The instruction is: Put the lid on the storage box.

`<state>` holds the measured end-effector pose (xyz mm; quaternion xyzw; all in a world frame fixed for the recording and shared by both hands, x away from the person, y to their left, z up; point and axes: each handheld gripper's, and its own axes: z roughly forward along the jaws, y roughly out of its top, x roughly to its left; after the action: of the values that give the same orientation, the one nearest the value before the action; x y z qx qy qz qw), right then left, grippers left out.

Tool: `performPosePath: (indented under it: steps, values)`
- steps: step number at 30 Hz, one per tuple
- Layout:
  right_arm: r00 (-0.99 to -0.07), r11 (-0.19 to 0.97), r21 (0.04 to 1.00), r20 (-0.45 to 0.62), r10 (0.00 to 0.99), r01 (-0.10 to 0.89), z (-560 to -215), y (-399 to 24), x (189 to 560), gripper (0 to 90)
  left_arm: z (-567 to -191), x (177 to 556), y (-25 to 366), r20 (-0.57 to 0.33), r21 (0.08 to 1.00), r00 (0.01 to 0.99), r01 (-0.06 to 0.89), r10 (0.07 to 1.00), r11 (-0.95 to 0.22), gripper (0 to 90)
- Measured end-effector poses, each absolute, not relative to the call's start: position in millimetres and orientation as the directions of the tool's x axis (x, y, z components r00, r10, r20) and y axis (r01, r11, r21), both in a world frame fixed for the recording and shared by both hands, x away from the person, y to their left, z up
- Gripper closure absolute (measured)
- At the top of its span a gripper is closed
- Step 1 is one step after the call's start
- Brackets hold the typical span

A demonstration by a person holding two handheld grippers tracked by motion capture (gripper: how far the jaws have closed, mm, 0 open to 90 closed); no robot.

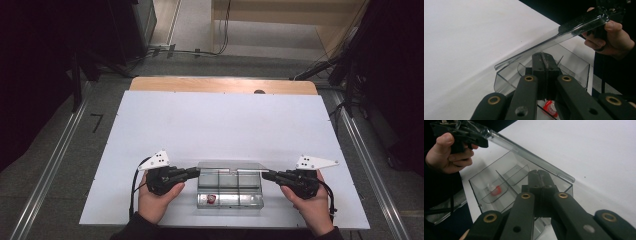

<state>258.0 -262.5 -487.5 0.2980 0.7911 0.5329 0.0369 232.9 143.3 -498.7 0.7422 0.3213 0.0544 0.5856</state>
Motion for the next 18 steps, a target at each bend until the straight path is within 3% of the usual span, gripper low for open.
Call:
performPosePath:
  steps: [18]
  values:
    - [-0.826, 0.276, 0.861, 0.248, 0.506, 0.428, -491.6, -263.9, 252.0, 88.1, -502.7, 227.8, 146.5, -0.293, 0.896, 0.805, 0.419, 0.516, -0.144, 89.7]
